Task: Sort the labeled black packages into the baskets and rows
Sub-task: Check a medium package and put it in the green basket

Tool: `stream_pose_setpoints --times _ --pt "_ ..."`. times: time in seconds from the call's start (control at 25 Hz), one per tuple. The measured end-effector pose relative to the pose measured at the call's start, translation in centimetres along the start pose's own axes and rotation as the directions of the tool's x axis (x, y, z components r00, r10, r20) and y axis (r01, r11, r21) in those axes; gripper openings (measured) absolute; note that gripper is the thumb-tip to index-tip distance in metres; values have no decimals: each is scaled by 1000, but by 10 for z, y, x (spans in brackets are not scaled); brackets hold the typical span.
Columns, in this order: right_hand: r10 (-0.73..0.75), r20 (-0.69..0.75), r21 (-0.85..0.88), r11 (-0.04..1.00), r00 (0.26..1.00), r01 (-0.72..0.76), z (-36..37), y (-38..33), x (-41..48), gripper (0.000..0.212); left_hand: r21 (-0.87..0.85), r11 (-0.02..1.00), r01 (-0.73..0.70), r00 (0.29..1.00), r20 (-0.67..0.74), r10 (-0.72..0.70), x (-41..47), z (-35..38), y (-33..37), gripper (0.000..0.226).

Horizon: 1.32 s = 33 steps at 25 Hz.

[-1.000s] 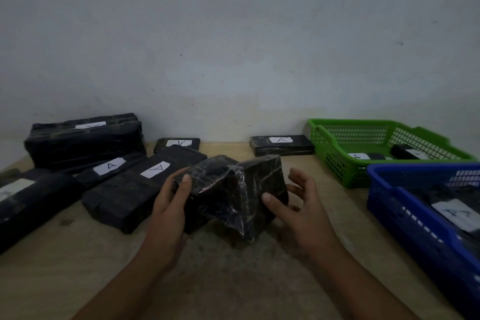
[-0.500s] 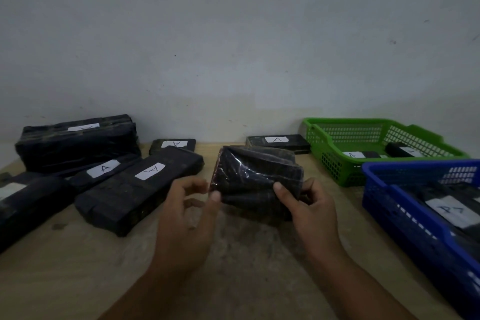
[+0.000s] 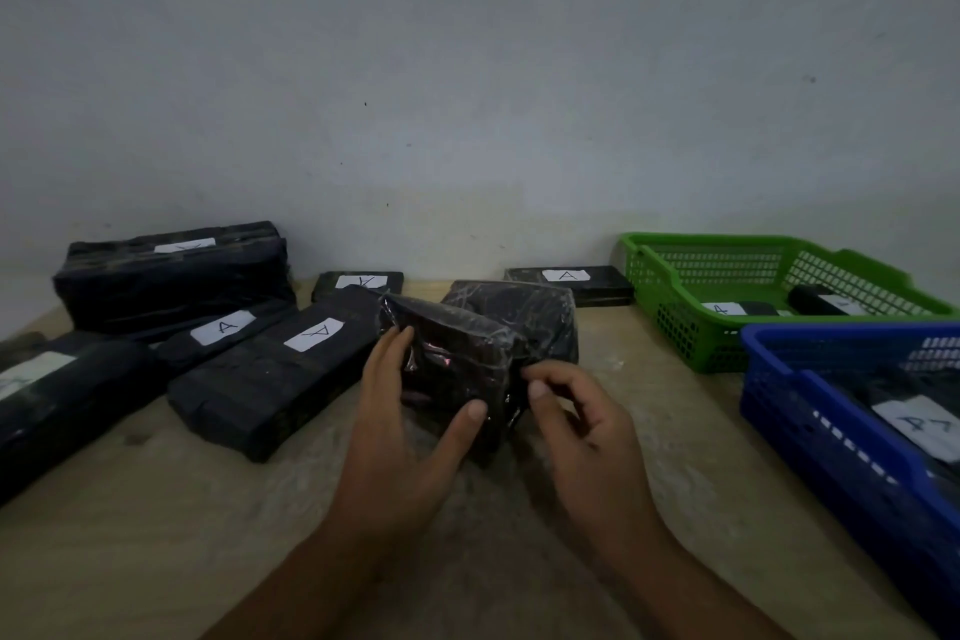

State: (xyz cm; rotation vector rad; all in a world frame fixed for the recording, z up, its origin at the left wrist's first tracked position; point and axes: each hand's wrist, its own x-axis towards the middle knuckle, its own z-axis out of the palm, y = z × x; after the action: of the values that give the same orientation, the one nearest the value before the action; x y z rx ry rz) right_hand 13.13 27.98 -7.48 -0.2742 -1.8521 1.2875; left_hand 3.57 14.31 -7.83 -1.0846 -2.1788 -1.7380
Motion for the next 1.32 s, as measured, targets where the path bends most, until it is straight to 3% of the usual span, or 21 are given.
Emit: stream_pose_setpoints --times 0.16,0.32,0.4,0.48,0.56,0.68,0.84,0.96,1.12,1.2,1.32 --pt "201 -37 105 975 979 -197 -2 7 0 40 48 996 -75 997 27 74 -2 2 -1 81" --pt "117 -204 -232 959 972 -164 -11 12 8 87 104 990 -98 990 114 86 -3 2 -1 101" --pt "94 -122 -228 966 988 -121 -17 14 12 107 91 989 -116 986 126 104 -3 0 2 94" --pt "77 58 -144 987 995 -68 -21 17 13 98 155 972 -177 971 188 147 -4 -2 3 83" --pt "30 163 -214 977 986 6 -24 17 13 72 210 953 -217 960 221 170 -3 -4 1 72" --pt "-31 148 -219 974 988 63 -27 19 18 45 115 980 -160 972 191 137 0 -5 -2 60" --pt "-110 30 -285 952 993 114 -26 20 20 29 88 985 -149 977 167 133 3 -7 -6 57" --pt "-102 50 -251 962 994 111 -25 18 18 34 48 990 -130 985 124 123 3 -8 -9 53" --pt "-22 174 -170 984 984 52 -31 22 21 60 32 994 -107 992 67 105 4 -11 -5 62" --pt "29 98 -68 997 995 -23 -34 27 24 54 -58 995 -87 995 50 90 5 -13 -4 73" --pt "106 70 141 983 992 -115 -38 29 29 46 -134 990 -47 995 -93 34 7 -12 -7 59"
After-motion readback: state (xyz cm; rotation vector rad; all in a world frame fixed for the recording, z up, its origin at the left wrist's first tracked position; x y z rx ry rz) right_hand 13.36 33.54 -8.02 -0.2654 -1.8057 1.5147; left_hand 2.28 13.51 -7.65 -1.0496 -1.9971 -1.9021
